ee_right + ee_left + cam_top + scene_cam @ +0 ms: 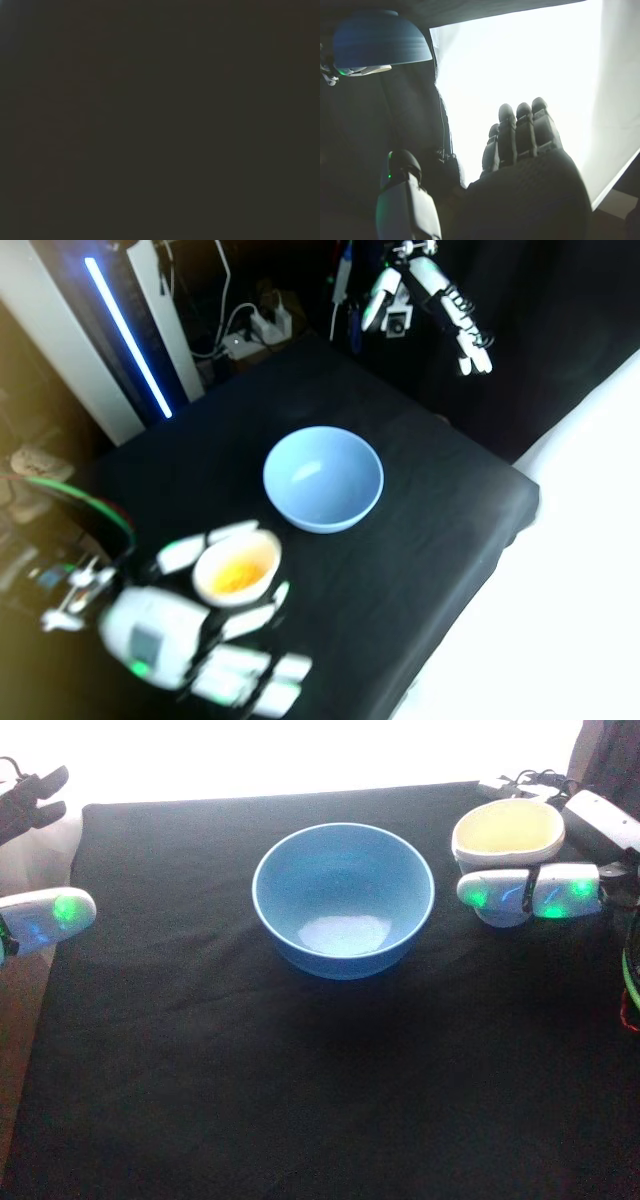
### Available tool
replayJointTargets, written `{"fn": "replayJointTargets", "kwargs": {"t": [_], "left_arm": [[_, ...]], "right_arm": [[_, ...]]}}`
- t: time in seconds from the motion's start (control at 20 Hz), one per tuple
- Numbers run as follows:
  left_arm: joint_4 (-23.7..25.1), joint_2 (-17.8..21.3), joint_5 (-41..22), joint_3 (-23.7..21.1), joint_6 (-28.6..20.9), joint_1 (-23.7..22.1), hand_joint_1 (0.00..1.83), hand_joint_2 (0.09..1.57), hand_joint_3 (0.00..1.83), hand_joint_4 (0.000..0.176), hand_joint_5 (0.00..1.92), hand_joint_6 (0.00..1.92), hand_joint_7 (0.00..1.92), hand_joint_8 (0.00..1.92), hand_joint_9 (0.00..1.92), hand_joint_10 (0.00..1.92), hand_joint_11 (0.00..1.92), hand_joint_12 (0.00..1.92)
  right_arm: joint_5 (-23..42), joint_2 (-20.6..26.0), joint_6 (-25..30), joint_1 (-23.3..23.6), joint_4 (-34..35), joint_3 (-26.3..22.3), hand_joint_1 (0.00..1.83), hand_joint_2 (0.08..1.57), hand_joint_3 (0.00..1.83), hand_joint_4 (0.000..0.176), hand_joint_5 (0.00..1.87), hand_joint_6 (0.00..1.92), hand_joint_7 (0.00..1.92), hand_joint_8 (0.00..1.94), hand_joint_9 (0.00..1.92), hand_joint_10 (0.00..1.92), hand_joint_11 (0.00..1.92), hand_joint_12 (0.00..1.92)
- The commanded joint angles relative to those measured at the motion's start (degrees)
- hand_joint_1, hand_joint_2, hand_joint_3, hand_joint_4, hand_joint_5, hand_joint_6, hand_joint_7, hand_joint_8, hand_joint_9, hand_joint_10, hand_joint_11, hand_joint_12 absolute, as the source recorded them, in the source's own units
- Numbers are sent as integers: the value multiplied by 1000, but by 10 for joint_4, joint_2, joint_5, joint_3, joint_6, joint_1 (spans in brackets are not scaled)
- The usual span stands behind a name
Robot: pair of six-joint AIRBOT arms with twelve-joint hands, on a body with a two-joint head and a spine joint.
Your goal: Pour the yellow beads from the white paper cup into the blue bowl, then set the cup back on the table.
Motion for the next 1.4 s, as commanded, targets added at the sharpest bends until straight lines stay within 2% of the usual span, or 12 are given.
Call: {"fn": "replayJointTargets", "kwargs": {"t": [0.0,0.15,0.25,0.3,0.4,0.45,0.5,0.6,0.9,0.95,1.0,1.35], "left_arm": [[-10,-1,-70,5,-2,-5,315,904,0,87,71,0,277,1,115,0,0,0],[-10,-2,-70,6,-2,-5,316,904,0,96,69,0,278,2,125,3,27,12],[-10,-2,-70,6,-2,-5,323,915,3,108,70,1,281,2,106,0,0,0],[-10,-2,-70,6,-2,-5,319,919,5,106,61,0,280,2,108,3,0,0],[-10,-4,-70,7,-2,-5,324,929,8,98,57,0,292,6,115,6,0,0],[-10,-6,-70,8,-2,-5,320,921,3,104,54,0,304,10,113,4,0,0],[-10,-7,-69,8,-2,-5,320,921,3,104,54,0,304,10,113,4,0,0],[-11,-7,-71,8,-2,-5,316,917,1,105,57,1,320,14,125,8,0,0],[-11,-8,-71,9,-2,-5,322,913,0,114,61,2,326,7,112,0,0,0],[-11,-8,-71,9,-2,-5,301,922,2,108,57,0,332,8,115,1,0,0],[-11,-8,-71,9,-2,-5,290,925,3,99,49,0,337,9,116,2,0,0],[-6,-7,-64,11,-2,-9,363,927,0,100,74,4,443,12,291,32,112,52]], "right_arm": [[69,10,9,5,18,1,1000,1120,0,176,961,1000,423,10,147,12,4,2],[70,14,9,5,9,0,976,1147,2,176,907,1086,685,15,283,17,4,2],[74,18,8,5,4,-1,978,1150,0,176,918,1063,886,1,661,44,61,1160],[76,22,8,5,0,-3,971,1154,0,176,896,1103,1011,14,863,62,193,1277],[84,28,8,5,-2,-5,962,1165,2,176,873,1140,1090,13,903,35,161,1090],[87,34,8,9,-9,-7,994,1167,0,113,882,1129,1177,5,998,12,289,854],[86,39,8,21,-22,-8,994,1167,0,113,882,1129,1177,5,998,12,289,854],[86,46,8,34,-40,-10,1047,1176,1,0,871,1146,1218,5,1083,16,359,1057],[73,56,5,68,-87,-11,1127,1161,1,0,897,1096,1279,1,1181,2,632,687],[60,60,3,85,-110,-11,1239,1095,0,0,918,1004,1275,443,1223,0,707,670],[52,62,2,96,-128,-12,1257,1086,6,0,895,1034,1244,588,1253,3,815,666],[-10,71,0,157,-212,-9,1241,1095,2,0,908,1054,1180,694,1302,1,907,723]]}}
